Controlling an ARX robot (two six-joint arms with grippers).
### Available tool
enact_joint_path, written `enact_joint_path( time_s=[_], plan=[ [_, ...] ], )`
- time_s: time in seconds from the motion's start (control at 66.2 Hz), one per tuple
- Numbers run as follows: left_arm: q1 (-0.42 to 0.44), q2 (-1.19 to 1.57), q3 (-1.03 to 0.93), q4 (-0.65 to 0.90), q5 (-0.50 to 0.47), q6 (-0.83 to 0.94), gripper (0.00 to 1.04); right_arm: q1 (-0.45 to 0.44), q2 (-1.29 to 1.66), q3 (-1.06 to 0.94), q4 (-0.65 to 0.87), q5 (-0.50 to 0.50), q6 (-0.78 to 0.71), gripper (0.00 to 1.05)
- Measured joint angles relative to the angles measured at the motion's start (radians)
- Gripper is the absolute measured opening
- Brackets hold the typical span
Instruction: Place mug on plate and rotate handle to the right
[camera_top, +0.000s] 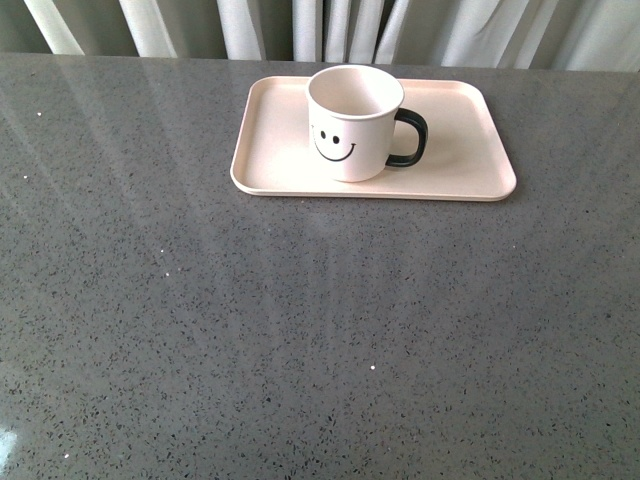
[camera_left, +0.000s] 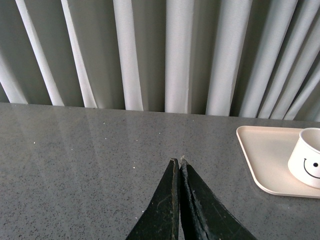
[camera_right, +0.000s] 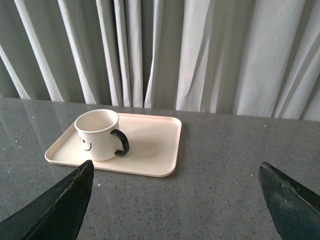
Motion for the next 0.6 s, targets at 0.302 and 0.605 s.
enact_joint_path(
  time_s=[0.302, 0.605],
  plan=[
    [0.0, -0.18, 0.0, -0.173, 0.0, 0.0, 0.01, 0.0, 0.0, 0.0, 0.0, 0.0, 0.0, 0.96],
    [0.0, -0.289, 0.0, -0.283, 0.0, 0.0, 0.01, 0.0, 0.0, 0.0, 0.0, 0.0, 0.0, 0.96]
  ],
)
